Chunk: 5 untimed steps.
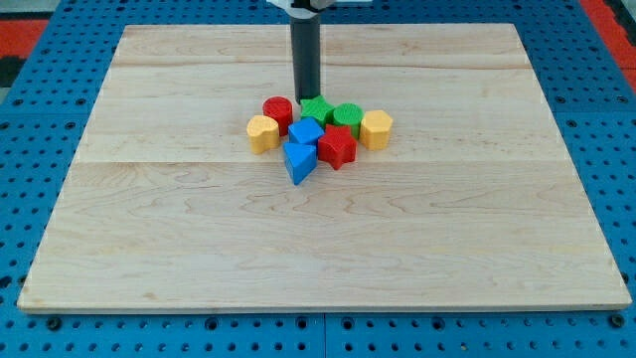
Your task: Separate all the blocks into four different parts
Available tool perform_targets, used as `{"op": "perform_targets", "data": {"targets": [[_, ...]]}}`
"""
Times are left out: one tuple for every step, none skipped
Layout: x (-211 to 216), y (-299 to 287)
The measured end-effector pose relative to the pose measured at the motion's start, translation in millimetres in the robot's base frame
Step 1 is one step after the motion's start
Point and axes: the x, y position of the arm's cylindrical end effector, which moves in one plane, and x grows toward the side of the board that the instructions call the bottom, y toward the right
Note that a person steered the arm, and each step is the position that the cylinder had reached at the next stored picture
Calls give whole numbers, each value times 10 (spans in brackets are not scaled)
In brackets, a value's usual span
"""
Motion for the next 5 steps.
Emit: {"op": "perform_targets", "data": {"targets": [[101, 94], [380, 94], [586, 194], [642, 122], [651, 37]]}}
